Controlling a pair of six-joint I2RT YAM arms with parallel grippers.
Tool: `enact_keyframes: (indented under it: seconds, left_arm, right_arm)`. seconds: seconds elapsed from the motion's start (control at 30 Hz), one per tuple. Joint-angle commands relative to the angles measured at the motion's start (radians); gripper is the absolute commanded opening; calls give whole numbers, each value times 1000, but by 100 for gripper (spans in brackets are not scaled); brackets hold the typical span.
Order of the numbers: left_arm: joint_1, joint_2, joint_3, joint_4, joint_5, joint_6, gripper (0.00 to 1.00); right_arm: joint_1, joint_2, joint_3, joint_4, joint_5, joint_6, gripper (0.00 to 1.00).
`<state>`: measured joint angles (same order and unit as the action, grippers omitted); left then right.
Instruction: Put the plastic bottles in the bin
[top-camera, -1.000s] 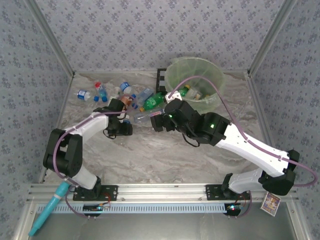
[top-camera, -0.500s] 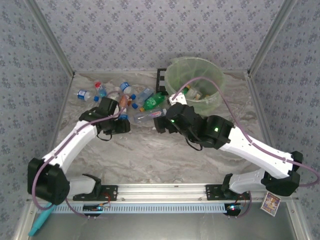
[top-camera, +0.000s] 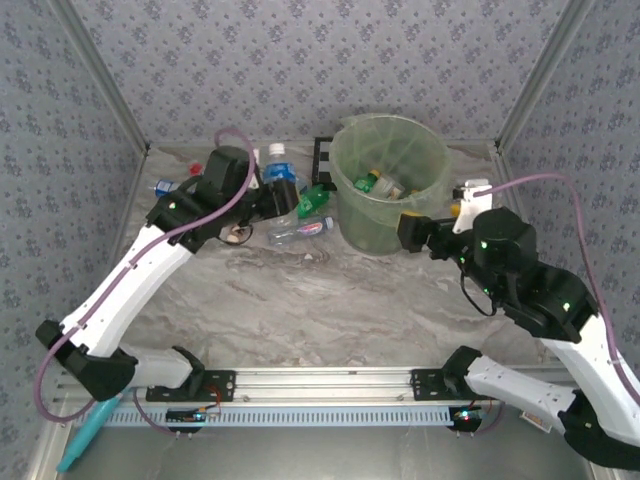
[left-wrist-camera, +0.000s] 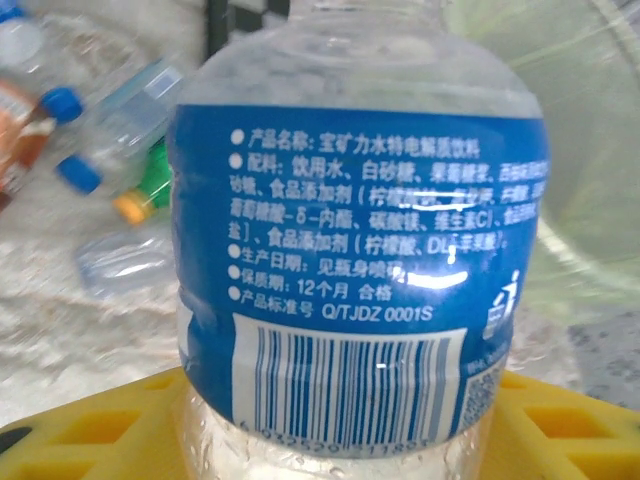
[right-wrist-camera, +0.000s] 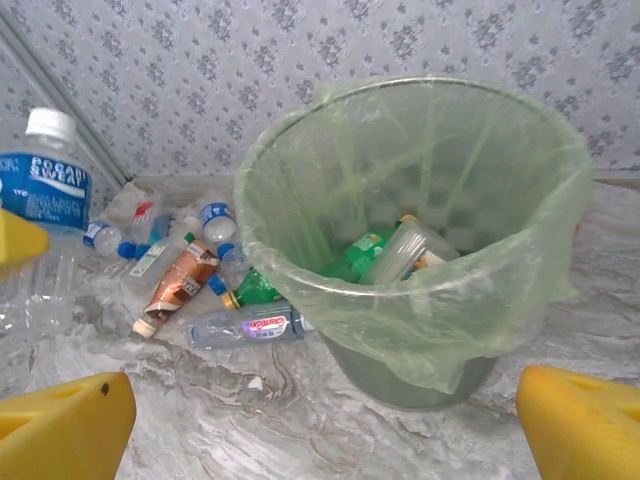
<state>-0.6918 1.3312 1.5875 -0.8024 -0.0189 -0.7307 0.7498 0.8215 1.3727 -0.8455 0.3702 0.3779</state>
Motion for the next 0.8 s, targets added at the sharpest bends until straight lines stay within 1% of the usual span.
enact_keyframes:
  seconds: [0.0,0.13,0.33,0.47,0.6,0.67,0.77]
  left_arm:
    - [-47,81,112,62,-33,-59,61]
    - [-94,212,282,80,-32,-65,61]
    - [-134,446,583,49,-5,-55,61]
    - [-152,624,822,-29,12,-50,62]
    - [-161,796,1067,-111,44,-77,62]
    - [-165,857,1146,-128,61,-99,62]
    - [-169,900,1174,-125,82,-125,62]
  right_arm:
    - [-40,1,10,-55,-68,-48,100]
    - [-71,-28,8,-70,-98,-48,100]
    - [-86,-50,26,-116,-94,-48,100]
    - [-90,-70,41,-154,-77,-45,100]
    - [-90,-95,51,-195,-50,-37,100]
    - [-92,-106,57,-214,-36,-36,100]
    - [-91,-120,66,-240,-20,-33,100]
